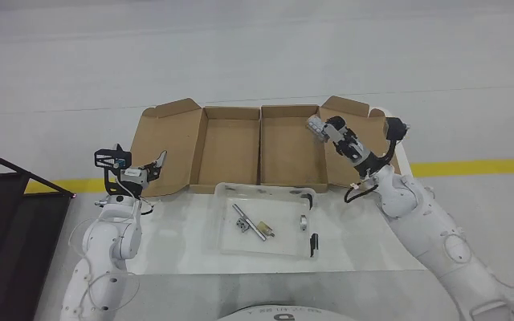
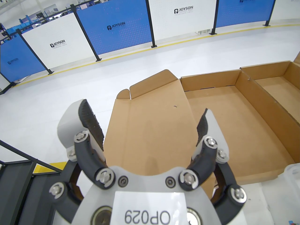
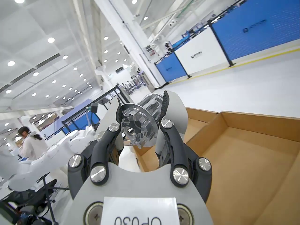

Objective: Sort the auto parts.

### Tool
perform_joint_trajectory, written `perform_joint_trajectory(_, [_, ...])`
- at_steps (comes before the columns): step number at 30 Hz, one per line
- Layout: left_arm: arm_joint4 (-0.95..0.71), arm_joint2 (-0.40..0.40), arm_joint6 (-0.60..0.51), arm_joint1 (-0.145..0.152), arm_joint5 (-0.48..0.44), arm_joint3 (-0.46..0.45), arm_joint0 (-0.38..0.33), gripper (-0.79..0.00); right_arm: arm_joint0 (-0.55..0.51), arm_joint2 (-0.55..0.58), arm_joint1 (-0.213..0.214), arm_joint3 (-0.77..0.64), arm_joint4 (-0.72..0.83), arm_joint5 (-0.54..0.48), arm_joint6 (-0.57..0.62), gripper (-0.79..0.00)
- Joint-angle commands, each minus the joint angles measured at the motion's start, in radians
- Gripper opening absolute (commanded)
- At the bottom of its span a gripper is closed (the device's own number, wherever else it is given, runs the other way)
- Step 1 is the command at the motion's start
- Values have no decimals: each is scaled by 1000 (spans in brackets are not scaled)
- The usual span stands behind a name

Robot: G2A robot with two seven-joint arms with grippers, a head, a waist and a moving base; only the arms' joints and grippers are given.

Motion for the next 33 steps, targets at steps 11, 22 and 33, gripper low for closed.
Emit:
perform_joint_trajectory(11, [0, 0, 0, 0, 0, 0, 0, 0, 147, -151, -70, 149, -178, 299, 84, -785])
perform_joint_trajectory(22, [0, 0, 0, 0, 0, 0, 0, 0, 214, -219, -121, 264, -268, 418, 75, -785])
perform_joint_trajectory(33, [0, 0, 0, 0, 0, 0, 0, 0, 239, -237, -152, 317, -311, 447, 93, -690])
